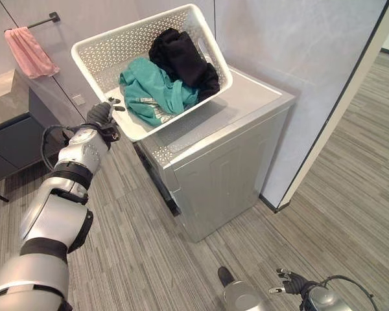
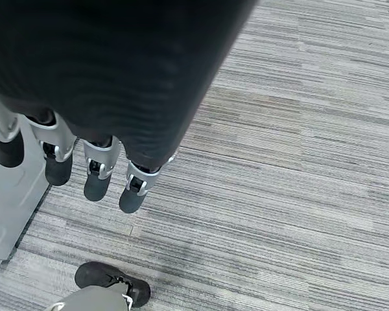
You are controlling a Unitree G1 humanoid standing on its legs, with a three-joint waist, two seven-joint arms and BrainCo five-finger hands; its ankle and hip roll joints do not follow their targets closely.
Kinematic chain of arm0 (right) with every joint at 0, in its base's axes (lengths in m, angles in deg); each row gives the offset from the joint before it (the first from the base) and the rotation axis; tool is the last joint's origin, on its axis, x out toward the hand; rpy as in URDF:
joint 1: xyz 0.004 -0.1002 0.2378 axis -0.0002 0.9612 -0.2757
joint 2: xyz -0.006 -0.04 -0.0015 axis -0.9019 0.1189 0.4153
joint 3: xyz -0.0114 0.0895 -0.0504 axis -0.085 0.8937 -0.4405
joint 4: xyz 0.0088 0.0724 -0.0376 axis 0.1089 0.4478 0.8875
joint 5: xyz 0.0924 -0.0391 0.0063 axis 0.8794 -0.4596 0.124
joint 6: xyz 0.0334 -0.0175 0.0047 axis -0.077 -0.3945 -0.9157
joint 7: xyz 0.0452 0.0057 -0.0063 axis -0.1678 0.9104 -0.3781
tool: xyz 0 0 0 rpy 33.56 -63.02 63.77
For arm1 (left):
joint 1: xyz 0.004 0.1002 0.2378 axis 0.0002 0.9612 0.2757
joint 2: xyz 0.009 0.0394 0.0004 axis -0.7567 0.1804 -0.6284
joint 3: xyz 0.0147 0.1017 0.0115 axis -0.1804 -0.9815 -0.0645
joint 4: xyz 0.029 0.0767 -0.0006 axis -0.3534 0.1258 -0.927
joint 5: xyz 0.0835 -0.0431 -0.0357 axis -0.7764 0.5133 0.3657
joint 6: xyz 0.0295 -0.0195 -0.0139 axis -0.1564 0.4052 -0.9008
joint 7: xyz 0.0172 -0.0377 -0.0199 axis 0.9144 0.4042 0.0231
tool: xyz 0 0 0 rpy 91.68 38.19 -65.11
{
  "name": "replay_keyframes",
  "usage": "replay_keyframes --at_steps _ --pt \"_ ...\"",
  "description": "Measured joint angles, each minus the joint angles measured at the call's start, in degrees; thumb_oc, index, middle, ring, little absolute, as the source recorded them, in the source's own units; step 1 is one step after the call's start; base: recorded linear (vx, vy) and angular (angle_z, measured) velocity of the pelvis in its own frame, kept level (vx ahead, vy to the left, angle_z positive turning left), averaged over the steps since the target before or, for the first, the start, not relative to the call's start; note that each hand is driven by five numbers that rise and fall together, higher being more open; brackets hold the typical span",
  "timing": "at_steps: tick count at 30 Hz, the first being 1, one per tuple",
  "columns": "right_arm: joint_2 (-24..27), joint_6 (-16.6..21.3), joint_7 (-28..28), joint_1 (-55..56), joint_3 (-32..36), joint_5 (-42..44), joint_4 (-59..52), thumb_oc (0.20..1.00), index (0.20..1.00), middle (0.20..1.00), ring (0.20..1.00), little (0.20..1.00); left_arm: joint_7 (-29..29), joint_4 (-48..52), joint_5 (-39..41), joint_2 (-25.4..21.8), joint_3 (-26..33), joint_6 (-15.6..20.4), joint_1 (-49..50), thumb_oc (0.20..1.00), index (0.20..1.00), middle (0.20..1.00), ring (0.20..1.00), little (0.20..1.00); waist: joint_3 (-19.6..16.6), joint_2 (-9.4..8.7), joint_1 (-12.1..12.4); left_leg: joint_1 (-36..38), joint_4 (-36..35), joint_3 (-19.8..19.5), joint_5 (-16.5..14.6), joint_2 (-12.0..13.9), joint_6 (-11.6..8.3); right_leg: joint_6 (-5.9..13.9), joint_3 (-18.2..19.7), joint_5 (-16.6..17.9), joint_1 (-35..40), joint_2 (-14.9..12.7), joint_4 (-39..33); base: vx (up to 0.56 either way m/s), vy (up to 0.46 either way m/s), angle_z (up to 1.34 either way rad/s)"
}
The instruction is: Grab the laundry basket,head to the washer,open it,put in the laundry and shut it.
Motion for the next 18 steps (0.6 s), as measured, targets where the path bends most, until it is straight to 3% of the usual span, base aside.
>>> replay_keyframes --at_steps 7,8,18 --pt "0.5 -0.1 -0.3 -0.1 0.0 0.0 -1.5 1.000 1.000 1.000 1.000 1.000 1.2 -1.0 -2.3 -0.7 -0.7 -0.5 -2.0 0.200 0.200 0.200 0.200 0.200 -0.1 0.12 0.0 -0.2 0.0 -0.1 0.2 0.4 -0.47 -0.40 -0.2 -0.2 -0.3 0.4 0.5 0.00 0.000 0.00" --pt "0.5 -0.1 -0.3 -0.1 0.0 0.0 -1.5 1.000 1.000 1.000 1.000 1.000 1.2 -1.0 -2.3 -0.7 -0.7 -0.5 -2.0 1.000 1.000 1.000 1.000 1.000 -0.1 0.14 0.0 -0.1 0.0 -0.1 0.3 0.4 -0.49 -0.42 -0.2 -0.2 -0.3 0.4 0.6 0.04 -0.047 0.00" --pt "2.3 -0.8 -2.8 3.0 0.0 -0.1 -6.1 1.000 1.000 1.000 1.000 1.000 2.8 -5.6 -5.1 -4.8 -0.8 -2.6 -6.2 1.000 1.000 1.000 1.000 1.000 -0.6 0.79 -0.2 -0.7 0.0 0.1 0.4 0.5 -0.72 -1.03 -0.1 -0.8 -1.9 1.0 1.7 0.02 -0.030 -0.01"
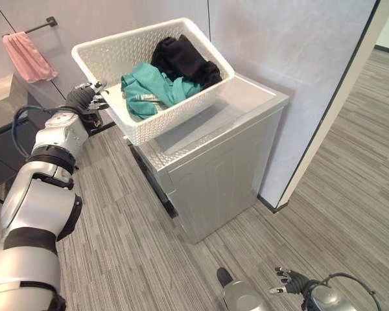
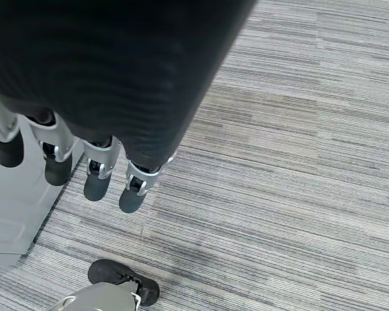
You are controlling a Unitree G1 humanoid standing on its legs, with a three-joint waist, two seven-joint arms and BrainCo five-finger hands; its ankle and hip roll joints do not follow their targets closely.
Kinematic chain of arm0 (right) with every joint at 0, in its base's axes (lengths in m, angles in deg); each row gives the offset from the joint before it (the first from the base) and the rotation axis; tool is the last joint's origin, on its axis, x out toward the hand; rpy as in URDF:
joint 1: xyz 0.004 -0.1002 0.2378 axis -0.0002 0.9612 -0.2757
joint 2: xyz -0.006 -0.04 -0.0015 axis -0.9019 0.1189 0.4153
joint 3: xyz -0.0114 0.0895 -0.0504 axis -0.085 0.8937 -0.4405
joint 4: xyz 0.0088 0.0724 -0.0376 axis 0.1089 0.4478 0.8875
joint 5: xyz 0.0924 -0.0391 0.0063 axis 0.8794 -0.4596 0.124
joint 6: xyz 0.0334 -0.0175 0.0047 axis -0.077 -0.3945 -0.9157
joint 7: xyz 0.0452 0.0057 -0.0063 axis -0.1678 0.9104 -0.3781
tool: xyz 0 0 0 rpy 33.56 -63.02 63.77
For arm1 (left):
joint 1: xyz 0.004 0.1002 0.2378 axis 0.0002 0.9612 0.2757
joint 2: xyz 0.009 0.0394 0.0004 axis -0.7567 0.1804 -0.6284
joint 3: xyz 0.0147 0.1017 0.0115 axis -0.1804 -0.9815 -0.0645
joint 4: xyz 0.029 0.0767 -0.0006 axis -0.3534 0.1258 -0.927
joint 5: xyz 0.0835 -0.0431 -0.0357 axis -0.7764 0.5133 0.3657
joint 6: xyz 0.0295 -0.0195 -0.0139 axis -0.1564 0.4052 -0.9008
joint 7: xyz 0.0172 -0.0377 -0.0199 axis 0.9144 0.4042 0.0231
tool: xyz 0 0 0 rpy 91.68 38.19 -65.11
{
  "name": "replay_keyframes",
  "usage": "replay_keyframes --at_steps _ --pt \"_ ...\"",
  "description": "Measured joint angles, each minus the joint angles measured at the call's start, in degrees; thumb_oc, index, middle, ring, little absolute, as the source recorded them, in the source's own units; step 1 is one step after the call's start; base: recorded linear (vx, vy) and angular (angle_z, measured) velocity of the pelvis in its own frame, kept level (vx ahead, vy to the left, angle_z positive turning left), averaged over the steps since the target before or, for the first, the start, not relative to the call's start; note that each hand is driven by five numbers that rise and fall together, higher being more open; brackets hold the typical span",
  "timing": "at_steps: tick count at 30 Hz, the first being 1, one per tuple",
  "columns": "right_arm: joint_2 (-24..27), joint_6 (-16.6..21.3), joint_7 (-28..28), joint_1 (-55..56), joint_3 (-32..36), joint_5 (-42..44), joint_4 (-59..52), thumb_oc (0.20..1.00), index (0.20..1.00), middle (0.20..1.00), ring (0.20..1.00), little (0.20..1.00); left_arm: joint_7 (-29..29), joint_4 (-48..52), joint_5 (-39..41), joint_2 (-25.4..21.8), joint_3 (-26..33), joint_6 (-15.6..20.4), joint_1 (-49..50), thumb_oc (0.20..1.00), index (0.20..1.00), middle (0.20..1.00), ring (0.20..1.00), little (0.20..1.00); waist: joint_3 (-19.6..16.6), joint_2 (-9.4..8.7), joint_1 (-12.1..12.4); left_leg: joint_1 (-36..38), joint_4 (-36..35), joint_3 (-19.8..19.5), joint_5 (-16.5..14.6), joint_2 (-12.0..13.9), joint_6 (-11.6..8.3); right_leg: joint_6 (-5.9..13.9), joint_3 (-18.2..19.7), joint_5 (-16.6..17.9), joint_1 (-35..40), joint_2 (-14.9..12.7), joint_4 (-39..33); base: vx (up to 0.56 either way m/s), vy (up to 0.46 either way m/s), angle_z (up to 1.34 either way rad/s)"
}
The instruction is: Grab the laundry basket,head to the washer,open it,put in the laundry and shut it.
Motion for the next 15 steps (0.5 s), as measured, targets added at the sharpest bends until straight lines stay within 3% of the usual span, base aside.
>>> replay_keyframes --at_steps 10,15 --pt "1.4 -0.5 -1.4 1.5 0.1 -1.0 -1.7 1.000 1.000 1.000 1.000 1.000 1.0 -2.4 -3.6 -3.0 0.1 -2.2 -0.7 1.000 1.000 1.000 1.000 1.000 -0.8 0.02 0.5 -0.1 0.0 0.1 0.1 0.5 -0.29 -0.25 0.0 -0.2 -0.3 0.4 0.5 0.00 -0.012 -0.01" --pt "1.6 -0.5 -2.5 1.9 0.1 -1.1 -1.9 1.000 1.000 1.000 1.000 1.000 2.8 -4.0 -11.2 -3.0 -0.3 -2.4 0.0 1.000 1.000 1.000 1.000 1.000 -1.0 -0.08 0.5 -0.2 0.0 0.0 0.1 0.5 -0.34 -0.28 -0.1 -0.2 -0.4 0.4 0.6 -0.02 -0.007 0.00"
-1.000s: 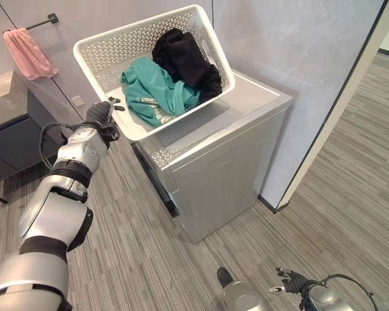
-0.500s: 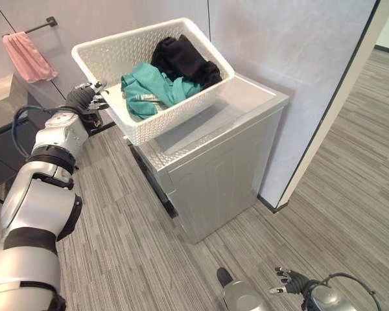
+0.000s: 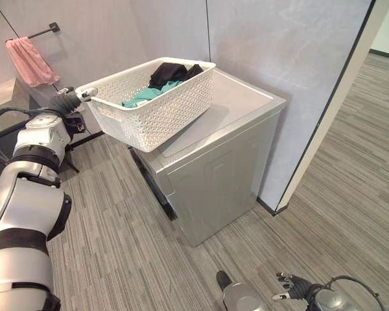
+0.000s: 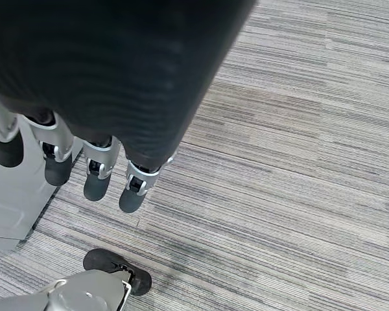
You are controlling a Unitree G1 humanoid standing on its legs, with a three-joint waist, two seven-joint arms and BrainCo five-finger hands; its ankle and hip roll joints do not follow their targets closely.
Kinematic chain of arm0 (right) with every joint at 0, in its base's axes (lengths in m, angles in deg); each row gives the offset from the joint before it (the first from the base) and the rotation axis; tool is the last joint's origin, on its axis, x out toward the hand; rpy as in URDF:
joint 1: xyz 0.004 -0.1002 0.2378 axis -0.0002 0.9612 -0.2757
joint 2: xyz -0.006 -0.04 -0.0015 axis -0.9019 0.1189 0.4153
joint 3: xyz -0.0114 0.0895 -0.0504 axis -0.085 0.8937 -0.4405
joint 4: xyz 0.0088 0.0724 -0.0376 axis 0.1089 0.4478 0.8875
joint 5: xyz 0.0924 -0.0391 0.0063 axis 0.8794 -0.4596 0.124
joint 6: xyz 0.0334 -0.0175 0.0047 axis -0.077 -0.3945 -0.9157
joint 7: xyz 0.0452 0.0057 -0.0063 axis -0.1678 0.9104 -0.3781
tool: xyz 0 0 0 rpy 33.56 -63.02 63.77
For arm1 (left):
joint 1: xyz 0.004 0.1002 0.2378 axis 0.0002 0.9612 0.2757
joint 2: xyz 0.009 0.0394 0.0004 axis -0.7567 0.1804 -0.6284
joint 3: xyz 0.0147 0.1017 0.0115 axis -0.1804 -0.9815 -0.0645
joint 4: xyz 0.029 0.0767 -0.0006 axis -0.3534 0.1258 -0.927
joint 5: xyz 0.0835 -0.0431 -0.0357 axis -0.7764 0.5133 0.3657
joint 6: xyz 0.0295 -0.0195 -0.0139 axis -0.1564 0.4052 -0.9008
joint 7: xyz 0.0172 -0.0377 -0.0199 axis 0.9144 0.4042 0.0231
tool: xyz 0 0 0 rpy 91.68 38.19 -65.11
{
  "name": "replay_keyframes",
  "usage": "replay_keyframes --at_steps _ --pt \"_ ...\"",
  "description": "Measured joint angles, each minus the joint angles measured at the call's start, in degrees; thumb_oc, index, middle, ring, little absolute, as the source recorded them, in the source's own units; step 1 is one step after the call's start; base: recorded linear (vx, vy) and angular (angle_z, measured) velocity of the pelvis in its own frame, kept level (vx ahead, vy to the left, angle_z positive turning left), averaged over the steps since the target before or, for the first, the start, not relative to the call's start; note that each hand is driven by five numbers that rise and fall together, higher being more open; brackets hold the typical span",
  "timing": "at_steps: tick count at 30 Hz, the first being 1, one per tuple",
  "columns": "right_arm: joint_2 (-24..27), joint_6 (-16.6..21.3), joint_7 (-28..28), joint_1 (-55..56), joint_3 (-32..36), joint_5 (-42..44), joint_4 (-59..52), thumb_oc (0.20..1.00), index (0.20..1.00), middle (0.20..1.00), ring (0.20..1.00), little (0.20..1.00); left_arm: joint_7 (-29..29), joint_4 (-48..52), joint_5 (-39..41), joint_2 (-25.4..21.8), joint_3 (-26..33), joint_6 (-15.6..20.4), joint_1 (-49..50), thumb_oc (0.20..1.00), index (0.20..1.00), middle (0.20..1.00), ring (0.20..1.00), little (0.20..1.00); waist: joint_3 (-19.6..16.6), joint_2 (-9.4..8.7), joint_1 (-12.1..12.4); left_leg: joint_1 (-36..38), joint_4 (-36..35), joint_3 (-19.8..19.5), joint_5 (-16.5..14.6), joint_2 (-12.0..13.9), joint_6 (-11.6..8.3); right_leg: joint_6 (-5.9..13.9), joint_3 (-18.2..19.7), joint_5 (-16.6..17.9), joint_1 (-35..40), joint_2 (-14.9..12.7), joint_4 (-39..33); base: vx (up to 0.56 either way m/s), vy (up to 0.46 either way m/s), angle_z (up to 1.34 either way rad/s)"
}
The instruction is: Grab the laundry basket,head to the washer,open it,put in the laundry and shut it.
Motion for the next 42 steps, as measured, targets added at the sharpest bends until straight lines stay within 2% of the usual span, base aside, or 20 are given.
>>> replay_keyframes --at_steps 7,16,25,29,32,33,35,36,38,40,41,42 --pt "0.2 0.1 -0.2 0.0 0.0 0.1 -0.5 1.000 1.000 1.000 1.000 1.000 1.3 -0.5 -5.0 0.0 -0.1 -0.3 2.7 1.000 1.000 1.000 1.000 1.000 -0.2 -0.26 0.2 -0.2 0.0 -0.2 0.1 0.1 -0.13 -0.10 -0.3 -0.1 -0.1 0.0 0.1 -0.02 0.000 0.01" --pt "0.2 0.3 0.4 -0.1 -0.1 0.1 2.4 1.000 1.000 1.000 1.000 1.000 0.2 -0.2 -8.1 0.0 0.4 1.5 3.3 1.000 1.000 1.000 1.000 1.000 -0.9 -0.74 1.6 -0.2 0.0 -1.2 0.2 0.5 -0.37 -0.20 -1.3 -0.1 0.2 -0.1 0.7 -0.02 0.017 0.05" --pt "-0.1 0.8 1.7 -0.6 -1.5 0.1 8.7 1.000 1.000 1.000 1.000 1.000 -1.2 3.9 -10.5 -0.1 0.5 5.1 8.2 1.000 1.000 1.000 1.000 1.000 -1.4 -2.61 3.7 0.1 -0.2 -3.4 0.4 0.6 -0.65 -0.65 -3.1 -0.5 1.4 -0.7 0.8 -0.03 0.025 0.10" --pt "-1.0 1.9 3.7 -0.9 0.8 0.2 13.3 1.000 1.000 1.000 1.000 1.000 -4.0 18.0 -10.0 -1.6 7.7 8.4 22.3 1.000 1.000 1.000 1.000 1.000 -0.9 -3.72 5.4 0.1 -0.1 -3.8 0.4 0.7 -0.65 -0.62 -3.7 -0.5 1.7 -0.9 0.8 -0.04 0.039 0.02" --pt "-2.3 2.5 5.3 -0.1 4.6 0.9 15.4 1.000 1.000 1.000 1.000 1.000 -5.6 33.4 -8.0 -1.6 17.7 11.6 41.4 1.000 1.000 1.000 1.000 1.000 0.1 -5.21 6.5 -0.1 1.2 -4.9 0.1 0.6 -0.31 -0.73 -4.3 -0.9 2.2 -1.1 1.2 -0.06 0.069 0.14" --pt "-2.7 2.9 5.8 -0.1 5.2 1.4 16.6 1.000 1.000 1.000 1.000 1.000 -6.4 34.2 -7.8 -1.6 18.2 11.9 45.5 1.000 1.000 1.000 1.000 1.000 0.7 -6.07 7.7 -0.6 2.0 -5.3 0.0 0.4 -0.40 -0.55 -4.4 -1.2 2.1 -1.4 1.8 -0.08 0.127 0.14" --pt "-3.3 3.1 6.5 -0.8 5.7 1.4 18.4 1.000 1.000 1.000 1.000 1.000 -6.8 34.3 -8.1 -1.0 20.7 12.2 49.5 1.000 1.000 1.000 1.000 1.000 1.7 -7.46 8.3 -0.9 3.4 -5.7 -0.4 0.0 -0.03 -0.52 -4.4 -1.2 2.0 -1.8 2.1 -0.07 0.126 0.13" --pt "-3.9 3.2 7.2 -1.3 6.9 1.4 20.1 1.000 1.000 1.000 1.000 1.000 -8.2 32.5 -8.2 0.6 24.3 11.9 54.4 1.000 1.000 1.000 1.000 1.000 2.9 -8.66 9.5 -1.2 4.1 -6.5 -0.4 -0.7 0.11 -0.49 -4.5 -1.2 2.1 -2.6 2.6 -0.06 0.173 0.17" --pt "-3.9 3.3 7.8 -1.7 7.3 1.4 21.4 1.000 1.000 1.000 1.000 1.000 -8.7 31.5 -8.4 1.8 26.2 12.3 58.8 1.000 1.000 1.000 1.000 1.000 3.3 -9.16 10.5 -2.0 5.0 -6.7 -0.6 -1.6 0.33 0.02 -4.3 -1.1 2.2 -3.6 2.4 -0.06 0.184 0.10" --pt "-4.1 3.5 7.9 -2.2 9.1 1.4 23.3 1.000 1.000 1.000 1.000 1.000 -9.1 26.7 -9.0 7.2 29.2 11.6 63.9 1.000 1.000 1.000 1.000 1.000 3.9 -9.17 11.1 -3.2 7.0 -6.9 -1.3 -3.7 1.47 1.01 -4.2 -0.6 2.5 -5.7 2.0 -0.07 0.191 0.10" --pt "-4.1 3.5 7.9 -2.2 9.2 1.4 23.5 1.000 1.000 1.000 1.000 1.000 -8.9 25.2 -10.5 9.3 29.7 11.6 65.8 1.000 1.000 1.000 1.000 1.000 4.4 -9.59 11.0 -4.0 8.3 -7.1 -1.8 -4.7 2.34 1.57 -4.0 -0.2 2.4 -6.8 1.5 -0.06 0.138 0.16" --pt "-4.2 3.5 7.8 -2.4 9.0 1.4 23.5 1.000 1.000 1.000 1.000 1.000 -8.9 23.4 -10.7 10.6 29.3 10.5 66.4 1.000 1.000 1.000 1.000 1.000 5.1 -9.25 11.1 -3.9 8.9 -7.3 -2.0 -5.2 2.64 2.15 -3.8 0.1 2.7 -7.2 1.3 -0.07 0.200 0.10"
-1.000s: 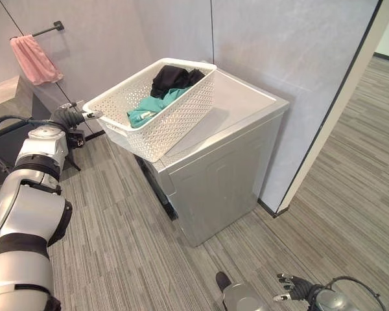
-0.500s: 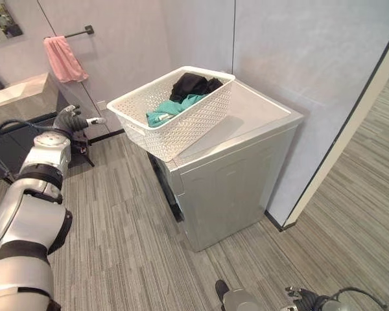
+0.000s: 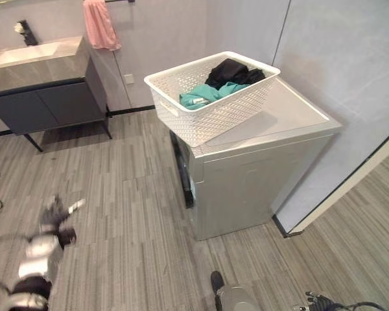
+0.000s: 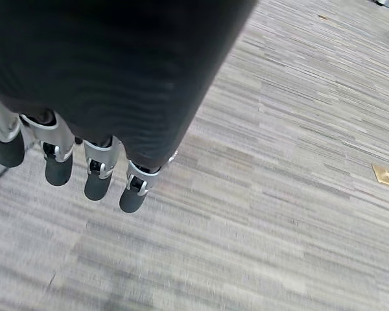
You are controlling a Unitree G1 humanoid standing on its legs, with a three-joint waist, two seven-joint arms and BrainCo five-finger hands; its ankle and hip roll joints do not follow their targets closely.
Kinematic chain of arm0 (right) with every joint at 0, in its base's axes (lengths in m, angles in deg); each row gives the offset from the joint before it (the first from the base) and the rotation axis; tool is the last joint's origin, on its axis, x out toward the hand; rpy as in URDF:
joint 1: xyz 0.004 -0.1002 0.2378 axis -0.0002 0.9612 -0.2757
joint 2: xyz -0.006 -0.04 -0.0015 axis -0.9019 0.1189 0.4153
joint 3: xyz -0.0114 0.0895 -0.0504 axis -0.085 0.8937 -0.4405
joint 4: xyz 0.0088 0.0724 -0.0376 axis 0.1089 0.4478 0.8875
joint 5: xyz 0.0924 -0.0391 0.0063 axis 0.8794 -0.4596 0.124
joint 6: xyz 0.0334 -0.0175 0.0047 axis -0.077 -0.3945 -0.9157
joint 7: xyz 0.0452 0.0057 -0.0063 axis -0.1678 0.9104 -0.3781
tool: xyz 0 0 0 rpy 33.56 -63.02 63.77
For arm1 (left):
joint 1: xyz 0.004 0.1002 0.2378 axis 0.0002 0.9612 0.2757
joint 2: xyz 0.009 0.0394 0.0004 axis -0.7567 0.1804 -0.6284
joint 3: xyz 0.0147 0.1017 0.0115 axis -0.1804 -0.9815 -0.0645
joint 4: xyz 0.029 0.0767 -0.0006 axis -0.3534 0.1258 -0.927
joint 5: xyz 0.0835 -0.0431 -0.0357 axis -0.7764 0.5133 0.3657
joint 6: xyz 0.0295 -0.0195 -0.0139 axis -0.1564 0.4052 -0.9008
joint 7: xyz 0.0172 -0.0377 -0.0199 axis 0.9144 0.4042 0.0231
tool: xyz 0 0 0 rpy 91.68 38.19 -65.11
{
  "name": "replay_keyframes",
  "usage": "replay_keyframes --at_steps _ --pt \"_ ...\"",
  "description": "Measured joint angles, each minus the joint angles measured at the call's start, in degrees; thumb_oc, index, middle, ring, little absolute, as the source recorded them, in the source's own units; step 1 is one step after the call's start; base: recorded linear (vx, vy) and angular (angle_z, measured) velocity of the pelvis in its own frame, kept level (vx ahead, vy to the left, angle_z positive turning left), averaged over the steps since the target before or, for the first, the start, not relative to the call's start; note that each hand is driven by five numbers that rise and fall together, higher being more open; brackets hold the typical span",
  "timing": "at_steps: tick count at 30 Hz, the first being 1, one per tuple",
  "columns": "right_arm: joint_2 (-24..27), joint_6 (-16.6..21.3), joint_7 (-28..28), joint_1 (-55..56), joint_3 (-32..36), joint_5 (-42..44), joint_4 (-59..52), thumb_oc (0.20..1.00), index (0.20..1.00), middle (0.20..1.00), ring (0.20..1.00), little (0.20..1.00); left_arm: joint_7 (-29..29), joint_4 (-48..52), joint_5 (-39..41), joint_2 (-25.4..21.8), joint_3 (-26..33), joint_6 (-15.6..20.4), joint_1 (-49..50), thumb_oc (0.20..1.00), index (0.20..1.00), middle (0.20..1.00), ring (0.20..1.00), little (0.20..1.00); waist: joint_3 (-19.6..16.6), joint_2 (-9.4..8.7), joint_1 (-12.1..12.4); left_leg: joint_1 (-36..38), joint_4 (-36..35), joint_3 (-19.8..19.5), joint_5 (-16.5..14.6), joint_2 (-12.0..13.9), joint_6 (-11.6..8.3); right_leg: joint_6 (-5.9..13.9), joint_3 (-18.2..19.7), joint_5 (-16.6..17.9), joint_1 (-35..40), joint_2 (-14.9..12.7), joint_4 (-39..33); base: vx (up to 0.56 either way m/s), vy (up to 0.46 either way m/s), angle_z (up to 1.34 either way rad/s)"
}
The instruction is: Grab the laundry basket,head to the washer,open it,put in the laundry and shut it.
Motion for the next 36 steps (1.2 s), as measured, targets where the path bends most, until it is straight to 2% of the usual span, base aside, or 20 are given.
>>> replay_keyframes --at_steps 1,2,5,7,8,9,10,11,13,14,15,19,23,27,28,29,30,33,34,36 --pt "-0.8 0.0 -0.1 0.0 -0.1 0.0 0.2 1.000 1.000 1.000 1.000 1.000 0.3 -1.8 -0.3 0.9 -0.3 -1.1 1.3 1.000 1.000 1.000 1.000 1.000 0.7 -1.11 0.5 -0.3 0.2 0.2 0.0 -1.6 0.02 0.33 0.5 -0.1 0.5 -1.0 -0.6 -0.07 0.200 0.06" --pt "-1.2 0.0 -0.1 -0.5 -0.2 0.0 1.1 1.000 1.000 1.000 1.000 1.000 0.8 -7.5 -2.1 1.5 0.0 0.6 0.1 1.000 1.000 1.000 1.000 1.000 0.7 -1.59 0.7 -1.1 1.4 -0.1 -0.3 -2.4 0.84 0.59 1.1 0.0 0.4 -2.0 -1.2 -0.13 0.270 -0.06" --pt "-2.0 -0.1 0.1 -3.5 -2.2 0.0 2.3 1.000 1.000 1.000 1.000 1.000 1.2 -27.5 -7.6 5.4 0.0 -0.7 -2.1 1.000 1.000 1.000 1.000 1.000 1.3 -2.55 -0.5 -4.5 7.4 1.7 -2.6 -4.9 4.13 2.25 2.7 0.1 0.3 -3.6 -3.5 -0.13 0.176 -0.27" --pt "-3.2 0.1 0.0 -4.3 -4.6 0.0 1.7 1.000 1.000 1.000 1.000 1.000 1.3 -32.8 -10.2 8.6 1.1 -2.5 -1.0 1.000 1.000 1.000 1.000 1.000 1.7 -2.93 -0.3 -7.6 10.3 3.3 -3.5 -5.2 5.34 4.66 2.7 -3.4 -0.6 -4.5 -4.9 -0.07 0.150 -0.37" --pt "-4.5 0.2 -0.3 -3.8 -4.7 0.1 1.3 1.000 1.000 1.000 1.000 1.000 1.4 -33.1 -11.2 10.5 2.8 -3.1 -0.4 1.000 1.000 1.000 1.000 1.000 1.9 -1.71 0.0 -8.3 9.8 3.5 -3.3 -3.4 6.24 4.16 2.4 -2.4 -2.5 -3.3 -2.4 -0.01 0.133 -0.07" --pt "-5.2 0.2 -0.4 -3.8 -4.7 0.1 1.7 1.000 1.000 1.000 1.000 1.000 1.6 -33.0 -11.3 11.2 2.9 -2.8 1.1 1.000 1.000 1.000 1.000 1.000 1.6 -1.81 0.5 -8.9 9.4 3.7 -3.0 -2.7 6.55 3.90 1.4 -2.8 -2.8 -1.8 0.2 -0.02 0.162 -0.23" --pt "-6.7 0.0 -0.5 -3.7 -5.6 0.1 2.7 1.000 1.000 1.000 1.000 1.000 2.3 -34.4 -12.6 12.7 5.4 -3.0 3.5 1.000 1.000 1.000 1.000 1.000 1.3 -1.29 1.1 -8.6 8.2 4.1 -2.6 -1.2 6.52 3.51 1.0 -5.6 -3.8 2.4 8.0 -0.04 0.085 -0.29" --pt "-7.1 0.0 -0.6 -3.4 -6.6 0.1 2.7 1.000 1.000 1.000 1.000 1.000 2.6 -35.0 -13.5 13.1 6.0 -3.3 4.0 1.000 1.000 1.000 1.000 1.000 0.9 -1.59 0.9 -8.0 7.5 3.9 -2.2 -0.8 6.22 3.25 1.3 -7.5 -3.9 4.0 11.1 -0.03 0.050 -0.15" --pt "-7.2 0.0 -1.4 -1.1 -7.8 0.1 1.4 1.000 1.000 1.000 1.000 1.000 3.1 -36.0 -16.4 13.9 6.0 -5.3 5.9 1.000 1.000 1.000 1.000 1.000 0.3 -2.12 0.9 -8.0 4.9 1.8 -0.1 -0.7 5.50 -0.07 2.9 -13.2 0.7 9.5 13.5 -0.02 0.000 0.41" --pt "-6.8 0.0 -1.9 0.2 -8.6 0.4 0.9 1.000 1.000 1.000 1.000 1.000 3.4 -35.9 -18.4 13.9 6.0 -5.7 6.0 1.000 1.000 1.000 1.000 1.000 -0.4 -2.60 0.8 -8.2 2.9 0.5 1.4 -1.6 5.16 -4.83 2.5 -14.3 3.8 10.2 8.2 -0.02 -0.028 0.51" --pt "-6.4 -0.3 -1.9 0.1 -9.0 1.1 0.5 1.000 1.000 1.000 1.000 1.000 3.4 -35.8 -18.8 14.8 5.1 -5.6 6.6 1.000 1.000 1.000 1.000 1.000 -0.5 -2.40 1.2 -8.2 2.2 0.2 2.8 -1.6 4.51 -6.32 2.3 -12.7 4.7 10.6 7.0 -0.01 -0.044 0.42" --pt "-5.5 1.1 -2.7 -0.7 -9.0 2.3 -0.5 1.000 1.000 1.000 1.000 1.000 4.4 -32.6 -20.2 16.2 0.9 -5.3 6.9 1.000 1.000 1.000 1.000 1.000 -1.9 -0.26 1.3 -8.0 -0.1 -1.5 4.2 -1.7 3.37 -6.64 0.9 -12.7 4.5 10.9 6.7 0.04 -0.048 0.21" --pt "-5.3 1.2 -2.3 -4.7 -9.7 2.0 3.7 1.000 1.000 1.000 1.000 1.000 4.3 -23.4 -22.4 17.1 -10.7 -4.8 4.2 1.000 1.000 1.000 1.000 1.000 -3.2 1.08 1.4 -10.1 -0.6 -1.9 4.4 -1.3 2.47 -7.85 0.7 -13.6 1.8 11.6 8.3 0.00 -0.033 0.03" --pt "-5.3 1.7 0.0 -6.8 -10.3 1.1 6.6 1.000 1.000 1.000 1.000 1.000 3.2 -19.3 -24.3 17.1 -16.5 -1.9 -3.0 1.000 1.000 1.000 1.000 1.000 -1.9 0.32 1.0 -14.9 6.0 -2.5 6.1 -1.9 -0.85 -8.94 -0.2 -13.6 -0.3 10.6 10.0 -0.05 0.023 0.29" --pt "-5.2 1.9 1.0 -7.3 -10.2 1.1 7.2 1.000 1.000 1.000 1.000 1.000 2.6 -20.0 -24.7 17.6 -17.7 -1.4 -6.4 1.000 1.000 1.000 1.000 1.000 -1.0 -0.59 0.6 -16.9 8.6 -0.5 7.9 -1.8 -3.45 -10.05 -1.5 -12.6 0.0 9.2 9.3 -0.02 0.050 0.36" --pt "-5.2 1.9 1.5 -7.5 -10.2 1.1 7.4 1.000 1.000 1.000 1.000 1.000 2.6 -20.1 -24.9 17.9 -17.6 -0.9 -7.4 1.000 1.000 1.000 1.000 1.000 -0.5 -0.92 -0.1 -16.8 8.9 2.8 7.0 -1.5 -2.15 -10.44 -2.2 -11.7 1.2 8.8 7.6 -0.01 0.072 0.34" --pt "-5.2 2.0 1.8 -7.4 -10.2 1.1 7.3 1.000 1.000 1.000 1.000 1.000 2.6 -20.1 -25.0 17.9 -17.6 -0.6 -7.5 1.000 1.000 1.000 1.000 1.000 -0.4 -1.05 -0.4 -16.5 9.4 3.3 6.5 -1.4 -1.41 -10.54 -2.4 -11.6 1.6 8.8 7.0 0.00 0.112 0.27" --pt "-6.1 2.3 2.9 -7.2 -10.1 1.1 8.6 1.000 1.000 1.000 1.000 1.000 2.2 -21.2 -25.2 17.9 -17.9 -0.6 -8.2 1.000 1.000 1.000 1.000 1.000 -0.5 -0.79 -0.4 -15.7 3.9 4.3 6.5 1.1 -1.19 -12.01 -3.1 -9.6 3.5 8.4 2.1 0.05 0.109 0.20" --pt "-5.9 2.3 2.9 -7.3 -10.2 1.1 8.4 1.000 1.000 1.000 1.000 1.000 1.9 -21.0 -25.2 17.9 -18.0 -0.6 -8.3 1.000 1.000 1.000 1.000 1.000 0.6 -1.08 -0.4 -16.1 3.0 3.8 6.7 2.8 -1.40 -11.29 -2.6 -9.2 3.5 7.9 1.7 0.16 0.237 0.14" --pt "-6.2 2.3 3.5 -7.4 -10.1 1.1 9.2 1.000 1.000 1.000 1.000 1.000 1.9 -23.5 -25.1 17.9 -17.8 -0.7 -7.6 1.000 1.000 1.000 1.000 1.000 0.3 0.42 -0.3 -15.9 -2.2 4.0 8.5 6.4 -4.07 -10.80 -2.6 -8.9 3.8 8.7 -0.2 0.16 0.217 0.12"
